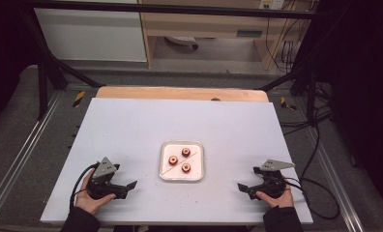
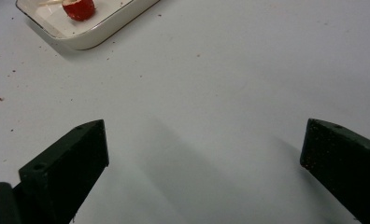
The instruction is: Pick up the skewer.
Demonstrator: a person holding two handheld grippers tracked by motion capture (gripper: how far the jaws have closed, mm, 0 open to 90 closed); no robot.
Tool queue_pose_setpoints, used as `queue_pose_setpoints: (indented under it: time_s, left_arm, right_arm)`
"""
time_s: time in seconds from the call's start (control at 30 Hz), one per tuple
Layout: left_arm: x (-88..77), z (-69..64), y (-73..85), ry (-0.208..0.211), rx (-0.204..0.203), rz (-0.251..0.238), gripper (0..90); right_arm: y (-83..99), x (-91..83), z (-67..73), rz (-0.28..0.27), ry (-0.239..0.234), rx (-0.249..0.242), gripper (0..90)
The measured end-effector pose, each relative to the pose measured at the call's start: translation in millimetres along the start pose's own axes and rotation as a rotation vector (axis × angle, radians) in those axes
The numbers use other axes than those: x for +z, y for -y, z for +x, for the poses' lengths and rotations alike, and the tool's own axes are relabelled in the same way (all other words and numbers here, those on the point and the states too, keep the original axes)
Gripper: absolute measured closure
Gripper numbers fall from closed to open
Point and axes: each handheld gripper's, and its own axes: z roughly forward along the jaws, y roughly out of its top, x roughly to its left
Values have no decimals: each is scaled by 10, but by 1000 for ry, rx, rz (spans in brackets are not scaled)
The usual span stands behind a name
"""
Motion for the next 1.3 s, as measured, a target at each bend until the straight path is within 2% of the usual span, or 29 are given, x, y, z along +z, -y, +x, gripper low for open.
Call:
queue_pose_setpoints:
  time_s: [0.33, 0.57, 0.7, 1.07, 1.23, 1.3]
  left_arm:
    - [41, -86, -78, 11, 11, 10, 73]
    - [76, -154, -186, 15, 11, 16, 74]
    - [98, -200, -280, 7, 19, 27, 78]
    - [239, -383, -580, 7, 73, 56, 98]
    - [343, -487, -718, 20, 89, 75, 127]
    - [390, -524, -769, 28, 84, 82, 170]
  right_arm:
    - [-1, -4, -2, 1, 2, -3, 15]
    - [0, 2, 2, 3, 4, -3, 16]
    - [1, 3, 1, -2, 4, -5, 16]
    - [-2, -2, 1, 3, 6, -4, 16]
    - [-2, 0, 3, 5, 7, -8, 18]
    - [-2, 0, 6, 4, 7, -5, 19]
